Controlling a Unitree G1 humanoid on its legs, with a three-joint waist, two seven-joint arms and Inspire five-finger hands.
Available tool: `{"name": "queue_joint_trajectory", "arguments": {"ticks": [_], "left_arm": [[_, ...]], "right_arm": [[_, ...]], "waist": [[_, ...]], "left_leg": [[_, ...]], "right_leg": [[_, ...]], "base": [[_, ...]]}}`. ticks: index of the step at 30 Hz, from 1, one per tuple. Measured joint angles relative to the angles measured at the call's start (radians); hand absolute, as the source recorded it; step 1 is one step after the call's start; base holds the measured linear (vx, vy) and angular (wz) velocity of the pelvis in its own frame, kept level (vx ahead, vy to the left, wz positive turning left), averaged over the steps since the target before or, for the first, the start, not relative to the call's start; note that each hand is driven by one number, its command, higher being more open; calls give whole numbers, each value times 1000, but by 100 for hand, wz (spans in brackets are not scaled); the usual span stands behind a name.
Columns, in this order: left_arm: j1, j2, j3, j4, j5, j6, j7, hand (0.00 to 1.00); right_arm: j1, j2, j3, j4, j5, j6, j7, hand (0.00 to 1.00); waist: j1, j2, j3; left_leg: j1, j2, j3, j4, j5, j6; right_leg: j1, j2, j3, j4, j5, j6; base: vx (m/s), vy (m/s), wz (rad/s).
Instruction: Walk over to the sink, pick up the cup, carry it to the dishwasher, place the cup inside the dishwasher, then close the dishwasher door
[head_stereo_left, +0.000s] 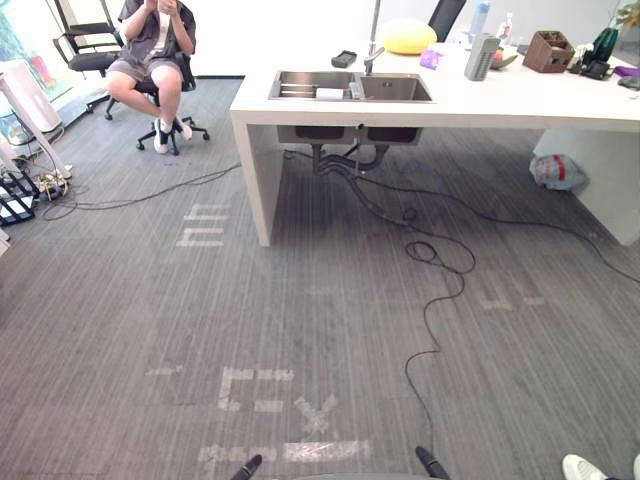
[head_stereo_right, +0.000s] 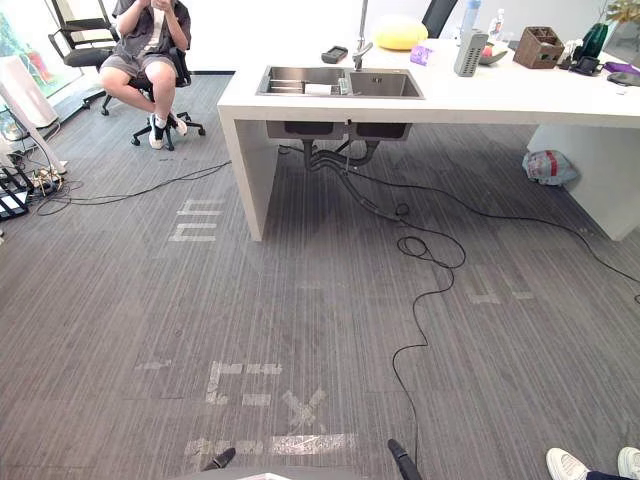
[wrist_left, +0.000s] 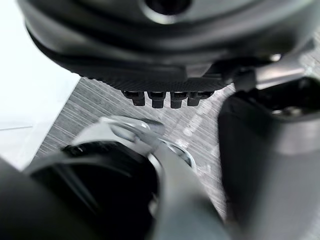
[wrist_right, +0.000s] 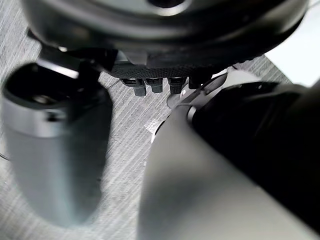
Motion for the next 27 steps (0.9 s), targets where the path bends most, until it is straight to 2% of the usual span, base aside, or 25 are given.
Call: {"name": "queue_joint_trajectory", "arguments": {"ticks": [2,5,8,11,16,24,27], "left_arm": [[-15,-7,-2,1,-39,-18,-41,100],[-47,-3,-32,26,-53,-41,-40,100],[-68,-3,-82,26,-64,-66,-45,100],[-91,6,-133,26,-63,-91,-52,100],[-152,9,-179,23,-101,-120,-52,100],[-243,-44,-239,-12,-73,-127,102,100],[-245,-41,-239,-12,-47,-127,139,100]], "right_arm": [[-12,2,-1,-2,-16,-16,9,100],[-53,-1,-16,6,-21,-31,0,100],[-78,-4,-24,8,-27,-58,-4,100],[-86,-3,-25,8,-25,-79,-4,100],[-152,-6,-14,8,-24,-101,-4,100],[-229,0,27,8,19,-114,1,100],[-231,-2,30,8,-42,-151,3,100]], "waist": [[-1,0,1],[-1,5,26],[-6,21,49],[-16,22,52],[-19,20,73],[-32,20,81],[-34,21,82]], "left_leg": [[7,1,1,-8,2,-4],[14,1,-1,-11,7,-11],[13,-7,-28,-25,19,-19],[4,-18,-75,-58,49,-11],[-10,-23,-88,-59,61,4],[-12,-31,-104,-58,70,16],[-9,-32,-107,-58,70,17]], "right_leg": [[3,5,7,-8,1,1],[10,9,8,-15,8,5],[16,4,-14,-19,10,8],[13,-1,-55,-26,12,10],[9,-4,-71,-36,25,10],[15,-6,-85,-38,32,15],[20,-7,-89,-37,32,15]], "base": [[41,-31,-7],[11,-24,-3],[-45,-20,19],[-51,-27,43],[-73,-6,11],[-29,0,5],[-15,-4,3]]}}
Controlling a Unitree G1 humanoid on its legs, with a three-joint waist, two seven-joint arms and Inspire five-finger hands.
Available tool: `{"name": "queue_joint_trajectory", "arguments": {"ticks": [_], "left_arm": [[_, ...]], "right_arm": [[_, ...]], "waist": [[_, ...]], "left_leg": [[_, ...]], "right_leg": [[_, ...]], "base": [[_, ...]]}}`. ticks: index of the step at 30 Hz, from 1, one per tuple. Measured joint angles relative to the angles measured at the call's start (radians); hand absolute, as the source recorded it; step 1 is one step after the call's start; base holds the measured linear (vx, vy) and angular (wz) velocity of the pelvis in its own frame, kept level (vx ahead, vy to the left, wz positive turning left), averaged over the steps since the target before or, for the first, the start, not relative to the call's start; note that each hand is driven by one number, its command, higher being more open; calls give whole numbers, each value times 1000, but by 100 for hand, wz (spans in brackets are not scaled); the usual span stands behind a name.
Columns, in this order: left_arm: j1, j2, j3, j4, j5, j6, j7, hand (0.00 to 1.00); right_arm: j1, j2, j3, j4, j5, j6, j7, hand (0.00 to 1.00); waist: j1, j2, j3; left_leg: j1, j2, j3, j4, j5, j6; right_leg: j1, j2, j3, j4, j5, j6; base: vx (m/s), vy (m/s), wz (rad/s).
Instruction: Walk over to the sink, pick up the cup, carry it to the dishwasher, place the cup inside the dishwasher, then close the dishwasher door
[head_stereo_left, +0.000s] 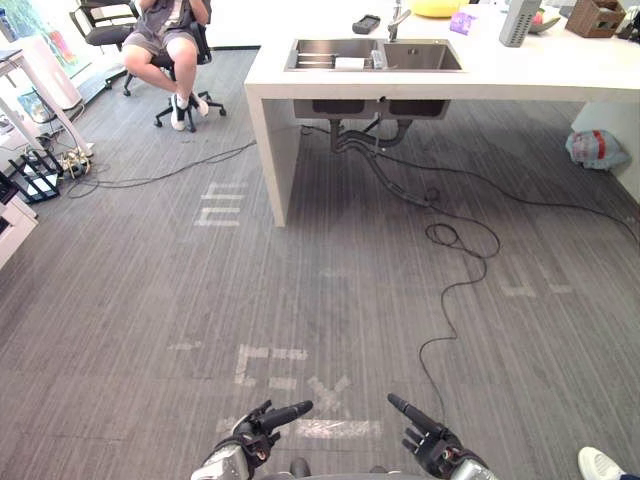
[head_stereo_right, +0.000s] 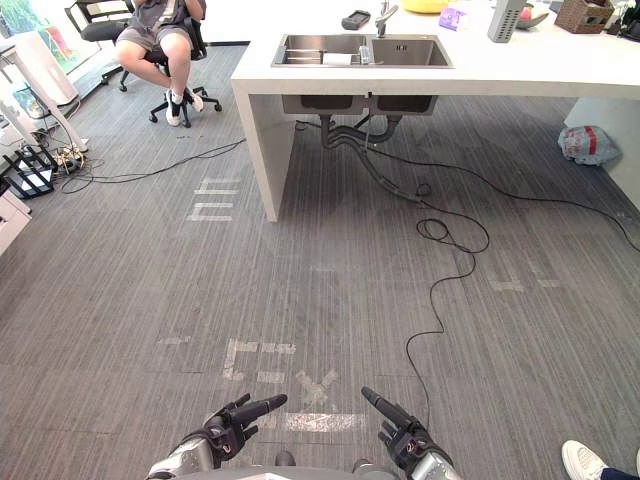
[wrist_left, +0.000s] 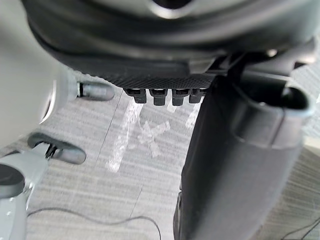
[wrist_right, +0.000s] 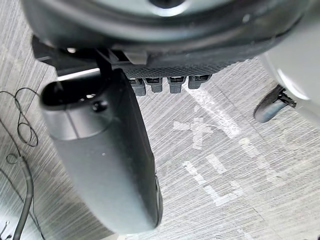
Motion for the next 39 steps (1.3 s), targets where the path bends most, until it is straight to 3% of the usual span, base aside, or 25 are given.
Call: {"name": "queue_joint_trajectory", "arguments": {"ticks": [5,8,15,19,20,22,23,24,25,26,27,28,29,30,32,33,35,37,39], "left_arm": [[8,1,-19,1,135,0,42,100],[31,3,-41,2,162,-8,51,100],[59,12,-13,55,68,-47,13,100],[67,12,51,82,48,-9,-12,100],[67,16,69,84,53,22,-30,100],[67,27,72,90,55,45,-45,100],[66,28,72,90,56,63,-56,100],[65,27,71,90,56,69,-62,100],[60,31,69,91,56,77,-72,100],[52,36,62,99,53,84,-83,100],[46,38,62,104,50,86,-86,100],[37,39,61,110,43,86,-85,100],[35,43,61,109,26,85,-84,100],[35,43,60,109,17,84,-82,100],[28,56,29,105,-30,89,-81,100],[27,60,21,99,-39,93,-81,100],[14,65,19,18,-69,120,-82,100],[4,69,19,-55,-88,128,-82,100],[-11,64,19,-83,-105,141,-82,100]], "right_arm": [[-2,-19,38,-6,-231,-40,27,100],[2,-18,50,-6,-260,-40,33,100],[8,11,27,23,-249,-15,26,100],[8,15,-62,53,-72,38,15,100],[12,15,-97,52,5,51,15,100],[29,21,-120,44,18,49,16,100],[52,21,-134,27,14,41,19,100],[58,17,-136,22,14,37,20,100],[64,13,-140,17,5,33,23,100],[69,19,-158,8,4,16,24,100],[74,20,-160,3,4,16,26,100],[80,13,-158,7,2,19,27,100],[83,7,-147,22,-14,27,27,100],[83,10,-144,25,-11,32,27,100],[72,11,-99,-21,6,31,23,100],[67,9,-81,-27,6,33,21,100],[32,-5,-30,-37,10,62,6,100],[16,-8,-1,-37,21,78,-10,100],[10,-8,0,-40,41,92,-17,100]], "waist": [[-1,-1,18],[-1,-1,20],[-1,-1,20],[-3,-2,22],[-12,-7,26],[-29,-16,33],[-31,-17,35],[-33,-14,37],[-39,-13,39],[-46,-21,46],[-49,-19,49],[-51,-21,66],[-51,-20,80],[-52,-25,86],[-67,-19,101],[-68,-17,103],[-48,-29,126],[-40,-45,139],[-41,-54,153]], "left_leg": [[1,-2,-9,0,8,2],[2,-5,-12,-1,10,6],[17,-7,9,-6,7,10],[46,-7,40,-6,-13,7],[59,-13,51,-6,-22,10],[79,-27,52,-6,-35,21],[92,-38,54,-6,-48,36],[97,-41,57,-6,-53,41],[105,-44,58,-6,-59,49],[120,-52,51,-5,-64,58],[131,-54,47,-4,-67,62],[158,-53,34,0,-77,74],[174,-49,24,20,-97,81],[174,-44,20,37,-110,80],[187,-26,-3,78,-139,87],[192,-21,-7,86,-144,85],[188,-4,-21,139,-170,63],[179,-3,-36,166,-194,49],[200,7,-59,201,-244,25]], "right_leg": [[1,-8,-10,9,0,0],[1,-12,-12,12,0,0],[4,-15,10,15,1,2],[9,-20,37,44,-12,13],[-19,-33,51,120,-58,28],[-42,-57,55,210,-106,49],[-67,-80,47,297,-129,80],[-88,-89,46,357,-133,85],[-160,-111,43,513,-129,82],[-233,-142,43,681,-95,64],[-267,-156,45,756,-59,46],[-334,-175,51,896,40,27],[-387,-176,77,1000,96,15],[-410,-171,83,1022,80,15],[-423,-153,48,915,24,28],[-416,-145,32,844,22,29],[-366,-92,-3,468,38,52],[-353,-79,-26,226,70,84],[-346,-92,-47,188,74,82]], "base": [[-48,4,6],[-41,12,3],[-18,15,-8],[-8,32,-21],[-5,58,-23],[12,89,-10],[21,75,-9],[17,91,-11],[15,68,0],[43,93,9],[86,67,23],[125,72,27],[117,53,28],[133,45,29],[171,42,35],[241,6,30],[263,-51,21],[245,-95,26],[283,-155,29]]}}
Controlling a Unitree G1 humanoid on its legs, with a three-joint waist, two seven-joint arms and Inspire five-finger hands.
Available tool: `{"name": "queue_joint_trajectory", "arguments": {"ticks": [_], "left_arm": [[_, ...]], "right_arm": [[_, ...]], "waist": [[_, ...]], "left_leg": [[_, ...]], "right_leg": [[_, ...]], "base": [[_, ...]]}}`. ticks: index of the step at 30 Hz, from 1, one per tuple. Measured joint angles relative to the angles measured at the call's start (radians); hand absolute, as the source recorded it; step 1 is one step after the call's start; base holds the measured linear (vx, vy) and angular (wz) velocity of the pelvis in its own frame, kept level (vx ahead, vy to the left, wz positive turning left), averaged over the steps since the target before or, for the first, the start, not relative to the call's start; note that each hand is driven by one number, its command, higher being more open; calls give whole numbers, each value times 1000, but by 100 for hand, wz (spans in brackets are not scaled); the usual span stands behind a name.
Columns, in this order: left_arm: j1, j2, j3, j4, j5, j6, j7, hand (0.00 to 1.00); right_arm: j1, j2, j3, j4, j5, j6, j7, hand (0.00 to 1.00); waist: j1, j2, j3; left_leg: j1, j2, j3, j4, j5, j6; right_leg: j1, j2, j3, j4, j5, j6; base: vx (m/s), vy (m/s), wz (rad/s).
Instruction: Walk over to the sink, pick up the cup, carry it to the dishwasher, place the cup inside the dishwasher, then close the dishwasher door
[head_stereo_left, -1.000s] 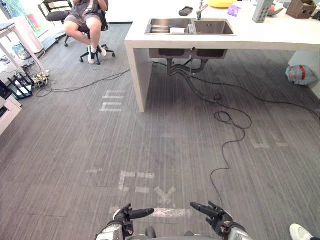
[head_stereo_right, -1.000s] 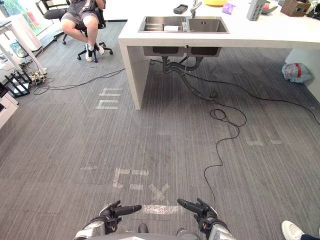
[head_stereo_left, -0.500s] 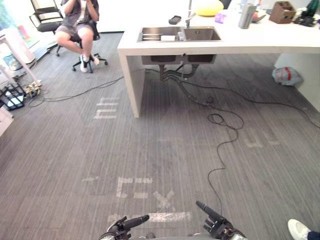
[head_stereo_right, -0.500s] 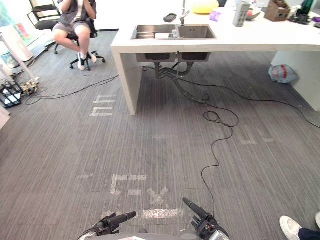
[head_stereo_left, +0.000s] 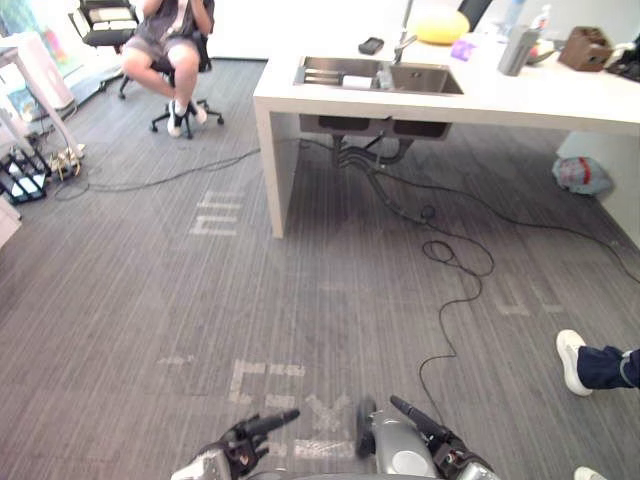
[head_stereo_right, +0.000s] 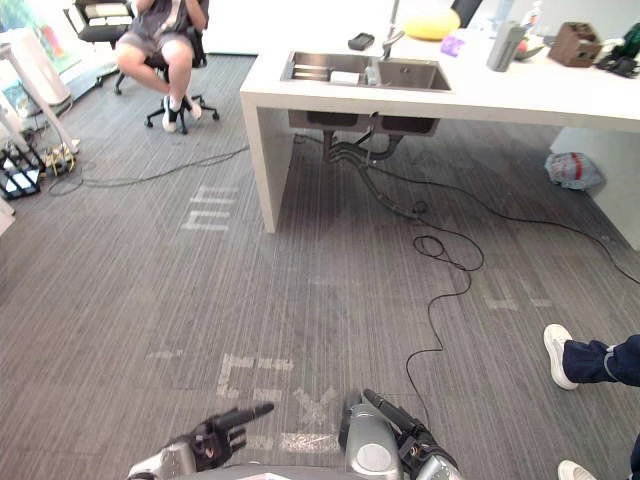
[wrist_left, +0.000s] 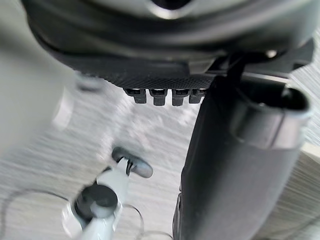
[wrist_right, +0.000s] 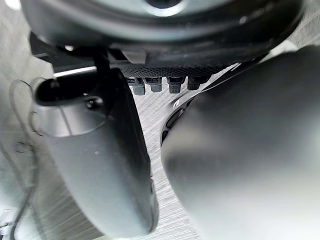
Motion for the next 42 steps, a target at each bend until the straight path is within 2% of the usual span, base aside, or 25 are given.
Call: {"name": "queue_joint_trajectory", "arguments": {"ticks": [4,6,8,9,10,11,13,14,16,18,19,20,21,23,24,26,28,31,32,33,34,35,37,40,42], "left_arm": [[3,-6,-2,10,43,36,-13,100],[2,-13,-27,45,60,32,-23,100],[14,-38,-20,83,63,-17,-30,100],[13,-41,-18,83,67,-35,-34,100],[14,-49,-19,85,67,-70,-44,100],[15,-61,-19,85,67,-99,-48,100],[17,-75,-17,79,65,-131,-48,100],[16,-77,-17,61,56,-147,-47,100],[18,-88,-16,10,55,-176,-39,100],[21,-99,-17,-14,52,-223,-15,100],[25,-108,-16,-25,49,-240,2,100],[44,-126,-17,-55,48,-284,31,100],[53,-132,-17,-76,46,-297,41,100],[63,-137,-17,-124,28,-338,72,100],[67,-125,-16,-178,27,-375,95,100],[78,-113,-14,-278,18,-416,111,100],[88,-108,8,-384,18,-425,125,100],[92,-93,23,-453,19,-425,155,100],[91,-86,22,-456,20,-425,159,100],[92,-84,21,-457,24,-427,170,100],[99,-80,23,-458,38,-435,199,100],[115,-88,23,-477,42,-455,236,100],[148,-106,26,-566,46,-495,285,100],[151,-105,28,-700,78,-565,308,100],[142,-92,28,-819,78,-620,309,100]], "right_arm": [[20,3,0,-1,30,8,-2,100],[32,-1,-6,-10,40,8,-2,100],[36,1,-17,-2,46,7,-5,100],[40,-2,-21,-1,46,7,-4,100],[48,-8,-23,8,45,2,4,100],[57,-20,-23,12,41,-5,11,100],[64,-35,-23,28,31,-20,15,100],[64,-37,-24,36,20,-23,16,100],[56,-42,-24,41,17,-26,28,100],[33,-42,-26,39,17,-27,31,100],[21,-40,-25,35,17,-26,32,100],[10,-37,-28,26,18,-27,32,100],[9,-37,-29,26,18,-27,33,100],[14,-35,-29,28,18,-22,35,100],[22,-30,-26,28,18,-12,37,100],[19,-38,-23,27,13,6,35,100],[16,-47,-25,29,2,34,35,100],[27,-42,-76,34,-72,60,43,100],[27,-37,-90,38,-80,54,44,100],[27,-35,-98,36,-79,47,44,100],[20,-31,-118,21,-74,34,42,100],[14,-35,-138,12,-69,28,31,100],[15,-34,-165,5,-56,19,27,100],[17,-23,-223,5,-56,18,36,100],[23,10,-278,7,-56,16,58,100]], "waist": [[4,-14,-18],[-16,26,-31],[-6,44,-50],[-6,50,-61],[-7,67,-72],[-5,91,-78],[-6,108,-74],[-4,103,-71],[25,102,-69],[49,94,-64],[50,91,-58],[52,97,-51],[54,102,-46],[71,114,-33],[77,98,-23],[85,91,-20],[105,89,-20],[117,44,-46],[111,20,-53],[105,15,-51],[99,7,-48],[96,8,-49],[93,8,-50],[64,21,-50],[62,22,-50]], "left_leg": [[37,41,-30,87,-141,-58],[50,107,-58,89,-175,-74],[-25,154,-112,295,-151,-103],[-78,168,-131,395,-131,-121],[-177,195,-169,603,-41,-183],[-249,230,-180,778,37,-200],[-350,255,-160,968,10,-163],[-421,228,-157,988,-9,-141],[-515,182,-107,876,-39,-120],[-559,131,-53,590,-37,-113],[-568,97,-51,416,-17,-114],[-569,68,-53,122,76,-128],[-573,71,-53,48,96,-144],[-604,92,-33,43,136,-132],[-594,82,-22,61,236,-88],[-595,58,-28,68,281,-47],[-588,33,-35,104,279,-41],[-498,-59,-8,92,206,61],[-461,-97,-2,94,170,73],[-438,-107,-5,96,150,77],[-390,-121,-6,98,121,71],[-341,-120,-12,95,90,69],[-269,-108,-34,76,66,67],[-215,-52,-117,72,47,40],[-186,-4,-173,93,13,-17]], "right_leg": [[49,6,70,52,15,-56],[30,61,60,138,-3,-95],[18,104,43,216,-83,-209],[22,112,36,219,-98,-211],[53,134,29,204,-130,-223],[113,166,27,162,-147,-239],[218,201,31,94,-166,-263],[279,203,34,56,-175,-277],[329,199,71,15,-183,-272],[363,183,115,-19,-178,-248],[387,173,131,-45,-178,-240],[427,167,155,-101,-175,-227],[445,171,162,-126,-176,-218],[502,181,174,-160,-203,-185],[532,159,176,-142,-238,-158],[512,136,191,-93,-244,-160],[486,108,222,-10,-244,-159],[348,4,248,412,-272,-30],[261,-44,275,622,-195,119],[225,-64,281,718,-153,137],[156,-108,251,875,-171,94],[98,-146,186,955,-217,10],[26,-175,84,934,-278,-81],[-28,-127,5,601,-311,-96],[-28,-69,32,290,-233,-84]], "base": [[385,-298,19],[409,-299,31],[441,-315,4],[562,-390,-1],[478,-232,3],[577,-255,0],[493,-104,1],[472,-80,0],[432,-38,-52],[382,25,-73],[440,105,-48],[535,144,-42],[455,157,-38],[402,196,-16],[584,260,3],[546,238,-8],[494,244,-22],[444,183,-4],[362,107,10],[453,118,6],[459,107,-3],[454,101,-4],[437,38,23],[489,-132,74],[490,-273,93]]}}
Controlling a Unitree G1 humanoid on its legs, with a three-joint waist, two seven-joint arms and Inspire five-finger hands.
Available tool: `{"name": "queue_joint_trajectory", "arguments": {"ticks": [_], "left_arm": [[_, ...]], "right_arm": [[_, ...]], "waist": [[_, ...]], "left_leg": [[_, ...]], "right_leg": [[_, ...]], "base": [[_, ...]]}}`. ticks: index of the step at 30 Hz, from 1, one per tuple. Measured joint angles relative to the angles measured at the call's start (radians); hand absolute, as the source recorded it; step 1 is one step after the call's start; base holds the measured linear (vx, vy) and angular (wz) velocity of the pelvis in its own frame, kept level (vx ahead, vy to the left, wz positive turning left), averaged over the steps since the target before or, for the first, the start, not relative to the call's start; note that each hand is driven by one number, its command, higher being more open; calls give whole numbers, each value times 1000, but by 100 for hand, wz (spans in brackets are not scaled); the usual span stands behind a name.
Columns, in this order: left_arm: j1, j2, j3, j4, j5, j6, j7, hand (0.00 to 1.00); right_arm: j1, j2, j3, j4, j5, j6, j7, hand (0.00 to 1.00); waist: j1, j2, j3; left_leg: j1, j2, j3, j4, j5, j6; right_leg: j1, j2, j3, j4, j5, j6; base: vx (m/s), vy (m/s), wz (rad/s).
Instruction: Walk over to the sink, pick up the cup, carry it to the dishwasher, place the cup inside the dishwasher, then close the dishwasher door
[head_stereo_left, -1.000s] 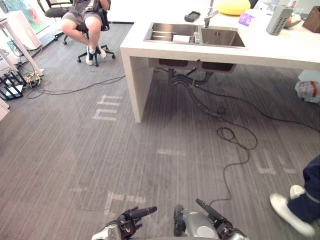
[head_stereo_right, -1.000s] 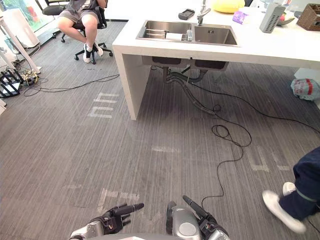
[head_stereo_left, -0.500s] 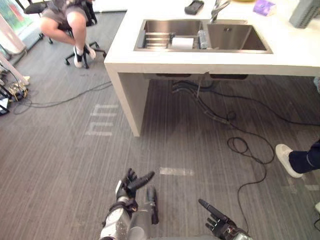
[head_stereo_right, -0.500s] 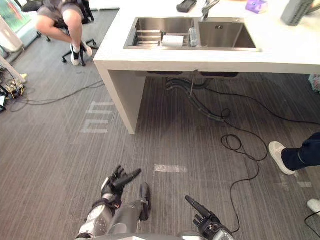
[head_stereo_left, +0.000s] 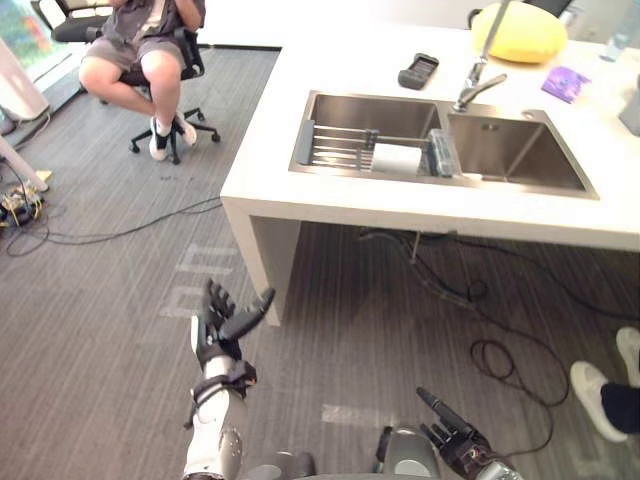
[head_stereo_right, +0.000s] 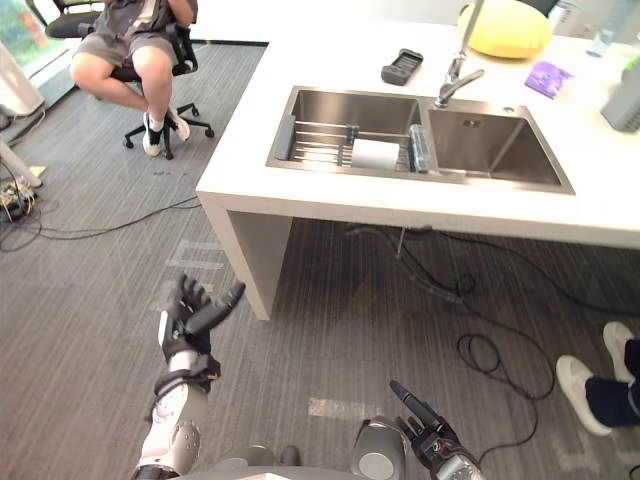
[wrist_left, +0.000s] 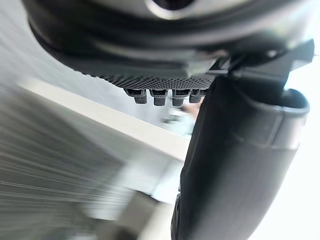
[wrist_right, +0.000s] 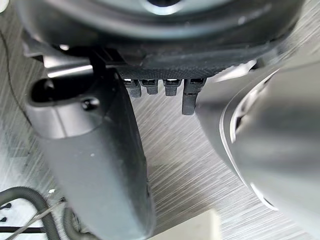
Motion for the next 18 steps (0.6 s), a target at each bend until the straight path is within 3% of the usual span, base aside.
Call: {"name": "queue_joint_trajectory", "arguments": {"ticks": [1,2,3,4,6,7,8,13,18], "left_arm": [[1,12,5,-82,0,-11,2,100],[-2,32,23,-169,2,-18,3,100],[-4,24,28,-198,9,-23,7,100],[-9,4,38,-256,19,-27,27,100],[-30,-14,34,-349,27,-27,46,100],[-45,-18,31,-363,36,-23,46,100],[-96,-1,24,-472,80,32,74,100],[-96,-3,12,-471,80,31,75,100],[-143,-6,-134,-406,71,96,61,100]], "right_arm": [[20,10,1,0,0,0,18,100],[54,24,24,2,-2,12,32,100],[62,20,40,15,-5,23,39,100],[64,9,36,28,-20,32,41,100],[78,-13,27,46,-23,47,54,100],[81,-13,26,47,-23,52,56,100],[216,56,7,75,78,57,140,100],[217,57,7,74,78,57,140,100],[222,60,10,59,78,55,128,100]], "waist": [[3,-16,-10],[6,-59,-38],[15,-43,-53],[27,14,-70],[30,59,-89],[30,61,-91],[11,-26,-147],[9,-26,-147],[8,-29,-143]], "left_leg": [[27,12,-10,15,-34,-42],[52,4,-21,28,-78,-62],[62,24,-20,36,-100,-67],[55,81,-21,55,-113,-78],[58,121,-21,33,-96,-92],[66,127,-20,20,-83,-95],[25,58,-6,-34,-92,-67],[26,58,-2,-33,-93,-67],[48,64,10,-26,-100,-63]], "right_leg": [[17,10,24,-125,132,-13],[24,6,36,-158,306,-22],[40,11,24,-141,247,4],[44,64,11,-143,230,-14],[44,104,-8,-152,192,-38],[45,110,-8,-150,185,-42],[133,107,20,-521,444,-25],[134,107,20,-521,444,-25],[145,95,15,-488,433,-16]], "base": [[456,-322,82],[467,-353,70],[462,-371,28],[347,-282,-6],[381,-286,-7],[221,-159,-3],[0,0,0],[0,0,0],[0,0,0]]}}
